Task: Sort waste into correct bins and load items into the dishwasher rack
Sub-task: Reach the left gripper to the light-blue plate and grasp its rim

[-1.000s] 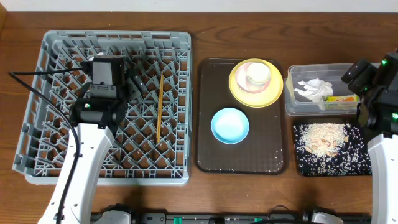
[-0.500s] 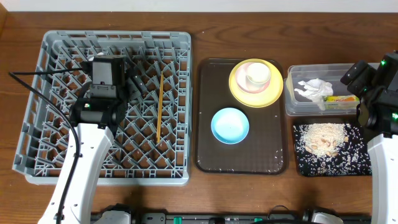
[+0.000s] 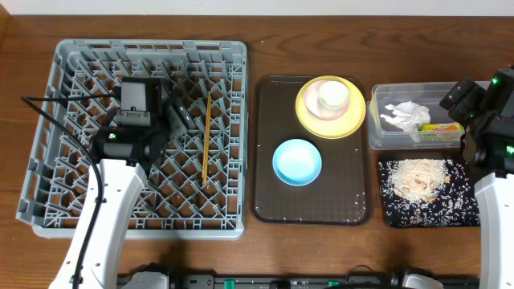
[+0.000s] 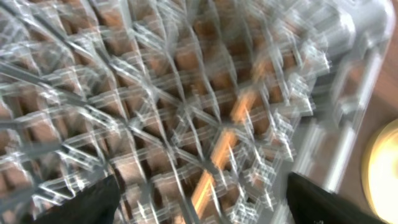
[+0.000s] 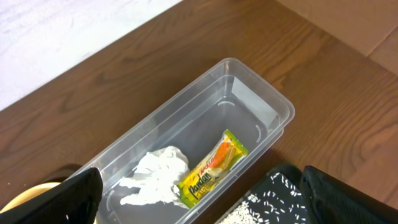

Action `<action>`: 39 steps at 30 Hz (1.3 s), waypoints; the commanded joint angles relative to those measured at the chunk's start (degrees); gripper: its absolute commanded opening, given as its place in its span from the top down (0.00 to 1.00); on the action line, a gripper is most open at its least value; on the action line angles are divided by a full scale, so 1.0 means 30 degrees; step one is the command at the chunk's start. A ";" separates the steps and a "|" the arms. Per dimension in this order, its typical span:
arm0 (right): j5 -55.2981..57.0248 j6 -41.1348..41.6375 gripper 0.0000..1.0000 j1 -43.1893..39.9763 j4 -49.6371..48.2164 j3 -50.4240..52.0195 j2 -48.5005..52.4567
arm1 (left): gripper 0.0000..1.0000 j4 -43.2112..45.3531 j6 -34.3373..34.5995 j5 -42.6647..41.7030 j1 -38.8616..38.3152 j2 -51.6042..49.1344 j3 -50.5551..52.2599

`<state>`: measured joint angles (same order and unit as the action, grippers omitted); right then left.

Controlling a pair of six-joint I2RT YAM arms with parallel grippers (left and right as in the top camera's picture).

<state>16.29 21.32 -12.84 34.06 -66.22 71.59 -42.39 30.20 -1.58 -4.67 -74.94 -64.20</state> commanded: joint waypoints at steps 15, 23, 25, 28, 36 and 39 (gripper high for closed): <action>0.0051 -0.0066 0.01 -0.0087 0.0029 -0.0138 -0.0117 | 0.66 0.3832 0.2004 -0.0525 -1.1009 -0.1297 -0.0153; 0.0058 -0.0066 0.01 -0.0087 0.0029 -0.0138 -0.0117 | 0.68 0.6564 0.0954 0.3009 -1.6385 -0.5129 -0.0153; 0.0051 -0.0066 0.01 -0.0087 0.0029 -0.0138 -0.0117 | 0.68 0.7242 0.0342 0.3118 -1.6946 -0.6244 -0.0153; 0.0058 -0.0066 0.01 -0.0087 0.0029 -0.0138 -0.0117 | 0.68 0.7774 0.0291 0.3417 -1.7282 -0.7599 -0.0153; 0.0051 -0.0066 0.01 -0.0087 0.0029 -0.0138 -0.0117 | 0.68 0.8495 0.0168 0.3330 -1.7340 -0.9253 -0.0153; 0.0058 -0.0066 0.01 -0.0087 0.0029 -0.0138 -0.0117 | 0.68 0.8473 0.0160 0.3330 -1.7449 -0.9347 -0.0153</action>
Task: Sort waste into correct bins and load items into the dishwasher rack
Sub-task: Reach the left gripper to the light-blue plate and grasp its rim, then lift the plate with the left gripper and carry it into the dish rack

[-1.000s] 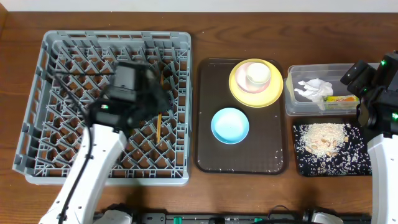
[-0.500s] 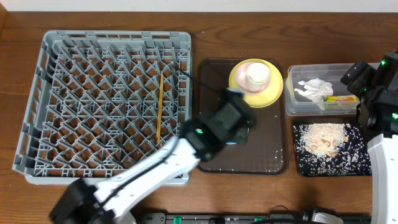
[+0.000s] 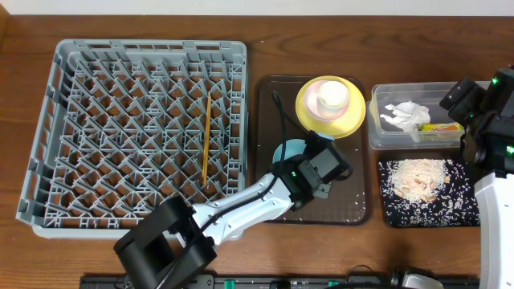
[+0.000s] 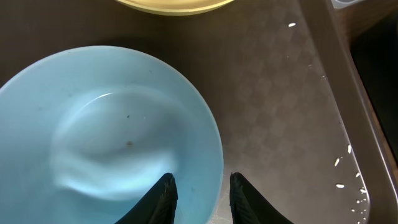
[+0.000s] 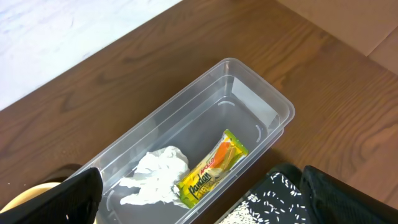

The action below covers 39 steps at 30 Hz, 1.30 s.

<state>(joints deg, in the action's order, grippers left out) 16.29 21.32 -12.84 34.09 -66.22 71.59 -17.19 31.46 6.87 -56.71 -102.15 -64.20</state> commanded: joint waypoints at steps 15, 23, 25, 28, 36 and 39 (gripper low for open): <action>0.0058 -0.0066 0.01 -0.0087 0.0022 -0.0138 -0.0117 | 0.69 0.0634 -0.0262 0.0517 -0.0182 -0.1464 -0.0044; 0.0051 -0.0066 0.01 -0.0087 0.0022 -0.0138 -0.0117 | 0.81 0.0816 -0.0262 0.0597 -0.0175 -0.1989 -0.0051; 0.0051 -0.0066 0.01 -0.0087 0.0022 -0.0138 -0.0117 | 0.81 0.1042 -0.0255 0.0597 -0.0175 -0.1982 -0.0066; 0.0051 -0.0066 0.01 -0.0087 0.0022 -0.0138 -0.0117 | 0.92 0.1056 -0.0262 0.0590 -0.0160 -0.1683 -0.0262; 0.0051 -0.0066 0.01 -0.0087 0.0022 -0.0138 -0.0117 | 0.94 0.1421 -0.0240 -0.1464 0.0845 0.2404 -0.0947; 0.0058 -0.0066 0.01 -0.0087 0.0022 -0.0138 -0.0117 | 0.94 0.2492 -0.0240 -0.6309 0.2980 0.4554 -0.1333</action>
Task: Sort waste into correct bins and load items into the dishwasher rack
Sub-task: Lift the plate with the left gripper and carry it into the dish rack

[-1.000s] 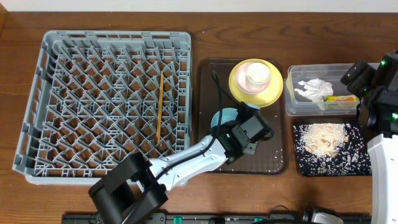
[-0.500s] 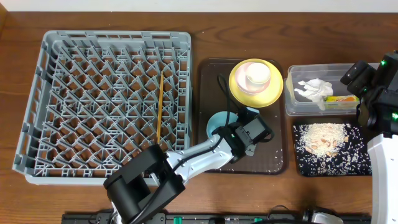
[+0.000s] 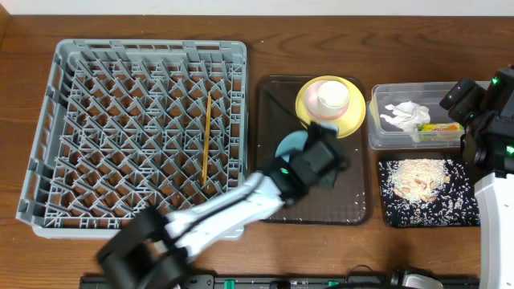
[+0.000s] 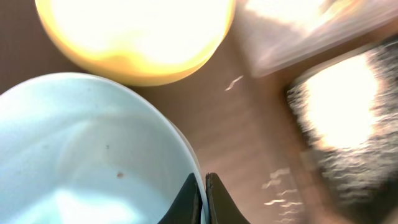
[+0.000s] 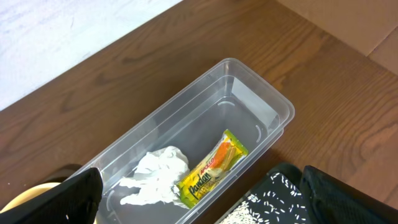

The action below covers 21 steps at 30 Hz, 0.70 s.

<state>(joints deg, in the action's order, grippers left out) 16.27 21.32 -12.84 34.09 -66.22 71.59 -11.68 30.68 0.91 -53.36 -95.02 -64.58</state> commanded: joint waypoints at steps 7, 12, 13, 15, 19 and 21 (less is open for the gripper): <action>0.0066 -0.0066 0.01 -0.0087 0.0022 -0.0138 -0.0117 | 0.94 0.5625 0.3825 -1.5227 1.0950 0.3949 -0.1829; 0.0058 -0.0066 0.01 -0.0087 0.0022 -0.0138 -0.0117 | 0.94 1.2743 1.1475 -2.0706 1.6925 0.1443 -0.1829; 0.0058 -0.0066 0.01 -0.0087 0.0022 -0.0138 -0.0117 | 0.94 1.4222 1.2837 -2.1209 1.7558 0.0780 -0.1829; 0.0058 -0.0066 0.01 -0.0087 0.0022 -0.0138 -0.0117 | 0.94 1.7617 1.5686 -2.2039 1.8615 -0.0772 -0.1829; 0.0066 -0.0066 0.01 -0.0087 0.0022 -0.0138 -0.0117 | 0.94 2.2039 1.9773 -2.2309 1.9613 -0.3606 -0.1829; 0.0058 -0.0066 0.01 -0.0087 0.0022 -0.0138 -0.0117 | 0.94 2.2833 2.0750 -2.2301 1.9722 -0.4925 -0.1829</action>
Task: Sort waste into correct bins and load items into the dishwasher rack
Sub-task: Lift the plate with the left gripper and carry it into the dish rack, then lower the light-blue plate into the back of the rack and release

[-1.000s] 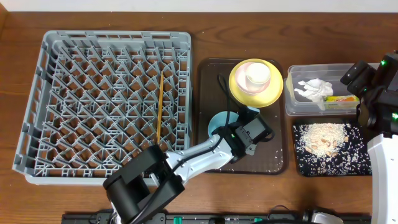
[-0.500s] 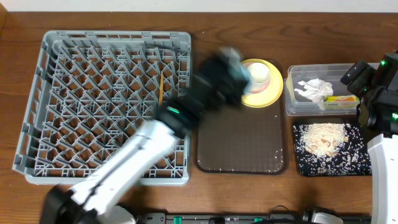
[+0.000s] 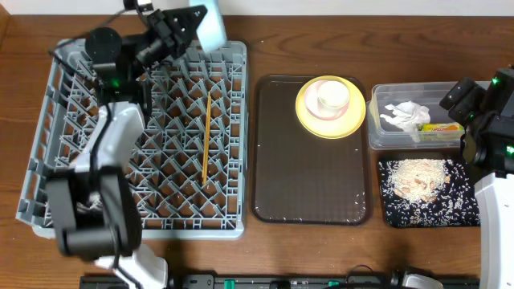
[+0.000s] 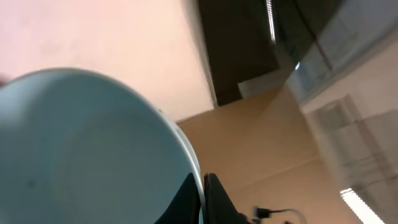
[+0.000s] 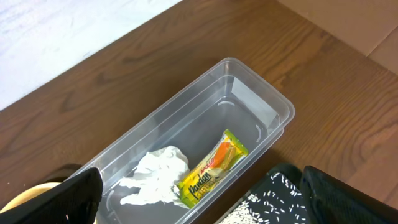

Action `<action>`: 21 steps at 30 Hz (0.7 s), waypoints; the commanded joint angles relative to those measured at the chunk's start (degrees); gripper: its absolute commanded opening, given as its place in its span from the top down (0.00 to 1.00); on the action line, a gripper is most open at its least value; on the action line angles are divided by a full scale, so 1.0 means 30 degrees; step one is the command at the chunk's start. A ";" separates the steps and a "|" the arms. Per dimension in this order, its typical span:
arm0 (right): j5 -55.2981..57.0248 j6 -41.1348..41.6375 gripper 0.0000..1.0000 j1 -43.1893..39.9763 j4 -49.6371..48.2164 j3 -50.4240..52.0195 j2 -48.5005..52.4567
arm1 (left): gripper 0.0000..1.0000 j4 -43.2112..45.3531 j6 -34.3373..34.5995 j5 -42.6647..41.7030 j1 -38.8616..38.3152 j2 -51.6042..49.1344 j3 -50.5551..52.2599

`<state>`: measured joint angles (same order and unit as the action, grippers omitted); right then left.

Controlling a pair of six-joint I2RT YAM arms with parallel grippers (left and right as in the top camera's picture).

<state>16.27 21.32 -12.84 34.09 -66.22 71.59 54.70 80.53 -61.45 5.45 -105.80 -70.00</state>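
Note:
My left gripper (image 3: pixel 195 19) is raised over the far edge of the grey dishwasher rack (image 3: pixel 48 128), shut on the rim of the light blue bowl (image 3: pixel 212 22). In the left wrist view the bowl (image 4: pixel 87 149) fills the left side, and the fingertips (image 4: pixel 198 194) pinch its edge against a background of wall and ceiling. A wooden chopstick (image 3: pixel 206 136) lies in the rack. A yellow plate (image 3: pixel 309 116) carrying a pink dish and a white cup (image 3: pixel 331 96) sits on the brown tray (image 3: pixel 305 185). My right gripper (image 5: pixel 199 190) hangs open above the clear bin (image 5: pixel 273 102).
The clear bin (image 3: pixel 385 136) holds a crumpled tissue (image 5: pixel 155 174) and a yellow snack wrapper (image 5: pixel 214 167). A black bin (image 3: pixel 393 213) with rice scraps sits in front of it. The right arm (image 3: pixel 491 120) stands at the table's right edge.
My left gripper, shut on the blue bowl, has gone from the brown tray to high over the rack's far edge. The bowl's spot on the tray is bare. The right arm is unchanged.
My left gripper was first over the rack, near the chopstick. It then stood open at the blue bowl's rim on the tray, then shut on that rim. Now the bowl is held over the rack's far edge. The right gripper stayed open above the clear bin.

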 commanded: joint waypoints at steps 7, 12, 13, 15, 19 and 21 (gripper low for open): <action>0.0058 -0.0066 0.01 -0.0087 0.0022 -0.0138 -0.0117 | 0.94 0.0794 0.4415 -0.1712 -0.0619 -0.4459 -0.0022; 0.0066 -0.0066 0.01 -0.0087 0.0022 -0.0138 -0.0117 | 0.94 0.1166 0.4379 -0.1756 -0.1013 -0.5071 -0.0015; 0.0058 -0.0066 0.01 -0.0087 0.0022 -0.0138 -0.0117 | 0.94 0.1158 0.4218 -0.1756 -0.1013 -0.5078 -0.0015; 0.0058 -0.0066 0.01 -0.0087 0.0022 -0.0138 -0.0117 | 0.94 0.1151 0.3956 -0.1814 -0.1005 -0.5078 -0.0015; 0.0066 -0.0066 0.01 -0.0087 0.0022 -0.0138 -0.0117 | 0.90 0.0962 0.3228 -0.1894 -0.0962 -0.5078 0.0007; 0.0058 -0.0066 0.01 -0.0087 0.0022 -0.0138 -0.0117 | 0.86 0.0656 0.2630 -0.1887 -0.0911 -0.5078 0.0007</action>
<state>16.27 21.32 -12.84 34.11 -66.22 71.59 57.23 91.79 -65.69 2.79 -120.99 -69.87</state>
